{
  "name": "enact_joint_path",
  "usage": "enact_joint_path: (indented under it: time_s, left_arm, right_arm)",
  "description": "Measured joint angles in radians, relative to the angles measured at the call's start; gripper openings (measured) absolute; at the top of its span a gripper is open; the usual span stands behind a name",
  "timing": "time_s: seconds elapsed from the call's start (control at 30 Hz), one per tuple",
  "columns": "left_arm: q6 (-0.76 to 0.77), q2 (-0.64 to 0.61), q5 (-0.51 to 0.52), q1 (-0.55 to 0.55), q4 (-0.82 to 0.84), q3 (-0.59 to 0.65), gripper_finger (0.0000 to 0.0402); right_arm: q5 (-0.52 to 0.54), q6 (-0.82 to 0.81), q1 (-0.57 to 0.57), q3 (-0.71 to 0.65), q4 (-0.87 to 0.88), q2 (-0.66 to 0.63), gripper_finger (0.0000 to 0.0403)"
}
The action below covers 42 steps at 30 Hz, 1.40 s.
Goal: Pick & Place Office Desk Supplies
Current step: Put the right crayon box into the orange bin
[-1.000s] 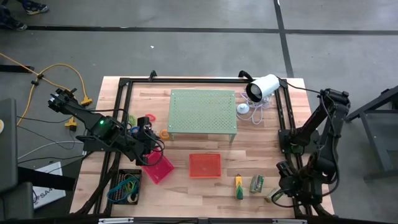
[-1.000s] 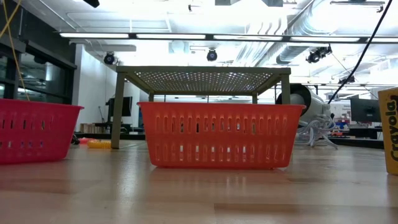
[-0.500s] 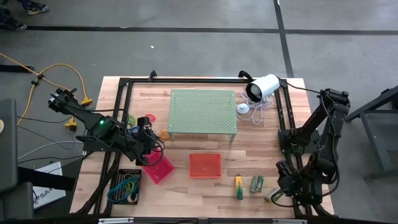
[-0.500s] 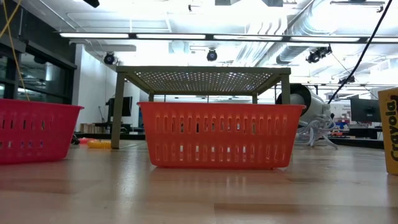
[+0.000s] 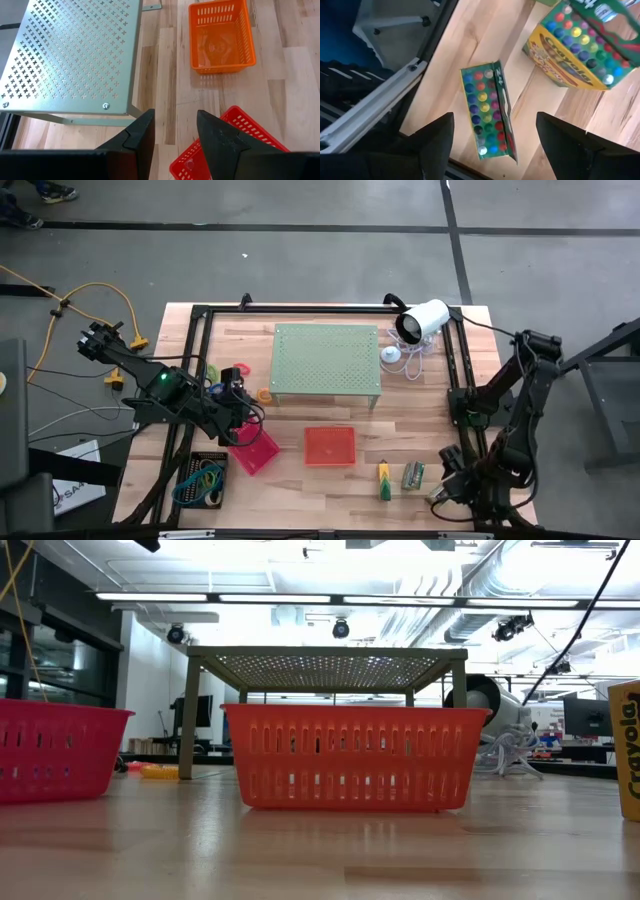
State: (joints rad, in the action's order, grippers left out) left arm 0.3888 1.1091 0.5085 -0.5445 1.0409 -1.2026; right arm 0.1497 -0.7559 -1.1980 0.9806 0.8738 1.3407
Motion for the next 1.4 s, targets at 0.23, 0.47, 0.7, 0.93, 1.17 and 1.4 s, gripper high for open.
enact_joint_path:
  time_s: [0.23,0.47,0.7,0.93,1.17,1.4]
  left_arm:
    - [0.0,0.0,0.0,0.0,0.0,0.0,0.0139]
    - [0.0,0.0,0.0,0.0,-0.002,0.0,0.0138]
    - [0.0,0.0,0.0,0.0,-0.002,0.0,0.0139]
    - [0.0,0.0,0.0,0.0,-0.002,0.0,0.0139]
    - [0.0,0.0,0.0,0.0,-0.002,0.0,0.0139]
    - [0.0,0.0,0.0,0.0,-0.003,0.0,0.0139]
  right_arm:
    - [-0.002,0.0,0.0,0.0,-0.009,0.054,0.027]
    - [-0.021,0.001,0.0,0.0,-0.049,0.108,0.027]
    - [-0.02,0.0,0.0,0.0,-0.056,0.137,0.027]
    - [-0.021,0.0,0.014,0.0,-0.06,0.137,0.027]
    - [-0.022,0.001,0.016,0.0,-0.06,0.137,0.024]
    - [-0.027,0.001,0.016,0.0,-0.063,0.137,0.0175]
